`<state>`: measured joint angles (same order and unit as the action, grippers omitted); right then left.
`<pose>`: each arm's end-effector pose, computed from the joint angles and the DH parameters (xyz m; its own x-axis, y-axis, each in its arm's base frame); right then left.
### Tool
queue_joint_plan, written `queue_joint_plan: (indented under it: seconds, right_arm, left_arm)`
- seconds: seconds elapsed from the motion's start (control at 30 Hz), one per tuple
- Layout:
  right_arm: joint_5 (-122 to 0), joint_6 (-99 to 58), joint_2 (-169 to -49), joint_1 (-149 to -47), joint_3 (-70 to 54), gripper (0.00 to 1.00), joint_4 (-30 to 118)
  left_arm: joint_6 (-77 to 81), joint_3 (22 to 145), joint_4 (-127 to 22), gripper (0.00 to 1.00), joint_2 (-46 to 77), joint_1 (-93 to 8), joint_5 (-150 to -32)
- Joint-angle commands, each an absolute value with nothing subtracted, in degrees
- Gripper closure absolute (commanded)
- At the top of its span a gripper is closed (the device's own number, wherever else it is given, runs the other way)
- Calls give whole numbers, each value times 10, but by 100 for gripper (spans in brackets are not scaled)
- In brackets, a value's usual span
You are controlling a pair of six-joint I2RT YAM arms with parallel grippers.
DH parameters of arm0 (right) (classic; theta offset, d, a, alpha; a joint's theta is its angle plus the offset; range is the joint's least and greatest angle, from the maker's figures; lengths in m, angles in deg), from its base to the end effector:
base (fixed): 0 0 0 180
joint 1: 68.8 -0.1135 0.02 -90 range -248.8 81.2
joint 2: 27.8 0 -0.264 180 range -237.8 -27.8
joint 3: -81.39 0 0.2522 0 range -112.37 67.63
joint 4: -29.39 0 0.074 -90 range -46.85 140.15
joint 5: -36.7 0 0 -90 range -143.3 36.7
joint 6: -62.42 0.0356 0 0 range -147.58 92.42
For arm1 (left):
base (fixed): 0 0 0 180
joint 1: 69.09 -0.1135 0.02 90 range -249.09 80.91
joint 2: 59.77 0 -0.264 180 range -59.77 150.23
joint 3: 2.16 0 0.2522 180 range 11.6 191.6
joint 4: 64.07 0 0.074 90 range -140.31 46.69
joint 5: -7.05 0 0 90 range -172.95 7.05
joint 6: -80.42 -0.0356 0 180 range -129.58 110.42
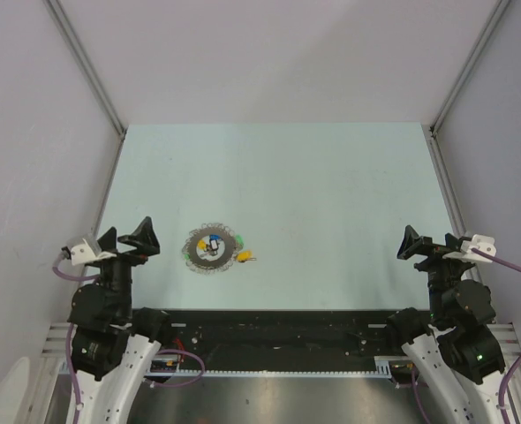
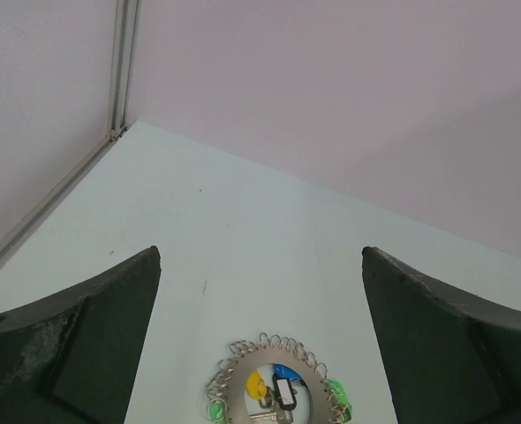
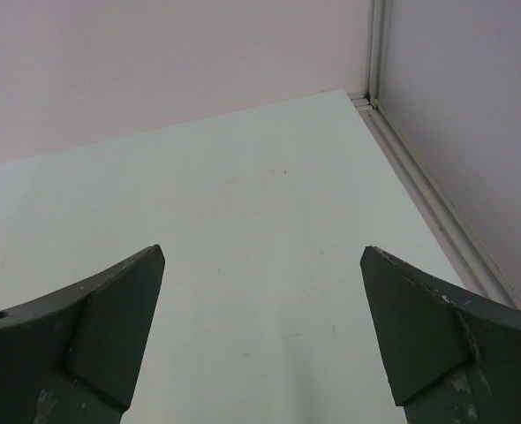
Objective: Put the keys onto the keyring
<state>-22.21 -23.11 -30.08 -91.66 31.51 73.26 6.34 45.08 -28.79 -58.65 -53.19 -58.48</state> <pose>0.0353 -0.0051 0.3170 0.0708 0.1023 -0.9922 0.1370 0.9843 0.1113 0.0381 0.0045 0.3205 0.2129 -0.3202 -0.9231 -0.0869 0.9348 -0.3443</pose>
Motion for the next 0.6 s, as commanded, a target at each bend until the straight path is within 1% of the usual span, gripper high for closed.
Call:
queue_joint_plan:
  seconds: [0.0, 0.17, 0.33, 0.57]
  right_arm:
    - [-215, -227, -295, -914, 296, 0, 723]
    - [-216, -213, -295, -915, 296, 0, 728]
    - [-224, -209, -296, -915, 296, 0, 729]
    - [-237, -206, -295, -917, 298, 1, 728]
  left_arm:
    - [48, 447, -304, 0, -564, -541, -617]
    - [70, 454, -290, 0, -513, -543, -640]
    - [102, 469, -265, 0, -400, -544, -685]
    - [131, 478, -260, 0, -233, -543, -822]
